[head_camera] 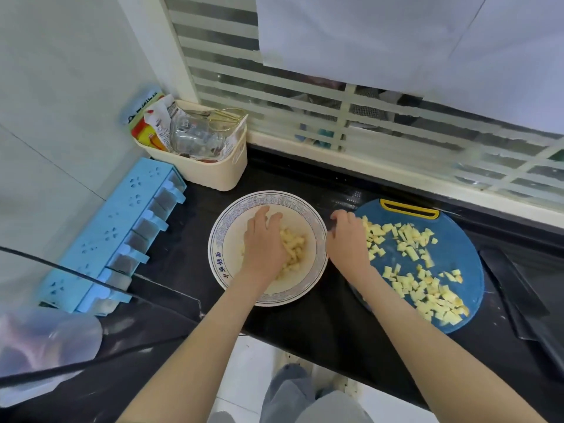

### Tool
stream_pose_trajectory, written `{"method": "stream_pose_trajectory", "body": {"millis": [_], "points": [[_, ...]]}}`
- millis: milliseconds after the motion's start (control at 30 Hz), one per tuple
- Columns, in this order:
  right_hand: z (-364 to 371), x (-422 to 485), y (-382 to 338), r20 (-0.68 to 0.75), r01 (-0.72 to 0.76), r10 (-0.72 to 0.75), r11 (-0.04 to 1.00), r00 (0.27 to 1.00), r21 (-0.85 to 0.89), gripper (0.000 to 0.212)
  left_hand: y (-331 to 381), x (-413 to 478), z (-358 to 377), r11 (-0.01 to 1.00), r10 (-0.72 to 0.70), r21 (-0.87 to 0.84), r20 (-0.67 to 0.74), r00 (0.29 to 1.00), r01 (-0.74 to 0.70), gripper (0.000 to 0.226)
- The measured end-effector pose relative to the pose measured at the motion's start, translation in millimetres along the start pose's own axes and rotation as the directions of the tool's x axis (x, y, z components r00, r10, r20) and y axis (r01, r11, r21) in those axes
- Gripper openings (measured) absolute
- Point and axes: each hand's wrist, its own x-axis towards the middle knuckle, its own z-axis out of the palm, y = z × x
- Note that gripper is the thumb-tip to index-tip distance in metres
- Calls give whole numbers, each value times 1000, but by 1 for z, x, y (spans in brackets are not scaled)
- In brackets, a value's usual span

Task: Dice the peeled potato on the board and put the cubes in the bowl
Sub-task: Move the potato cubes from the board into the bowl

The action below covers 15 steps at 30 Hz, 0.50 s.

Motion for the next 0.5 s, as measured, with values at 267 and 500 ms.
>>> {"method": "stream_pose_trajectory", "body": {"millis": [267, 500], "points": [[2, -27, 84, 190, -175, 242, 933, 951, -315, 31, 29, 3, 18, 995, 96, -24, -16, 995, -96, 49], [-5, -30, 85, 116, -231, 242, 968, 963, -101, 30, 30, 2, 27, 991, 132, -5, -11, 991, -132, 42]]}}
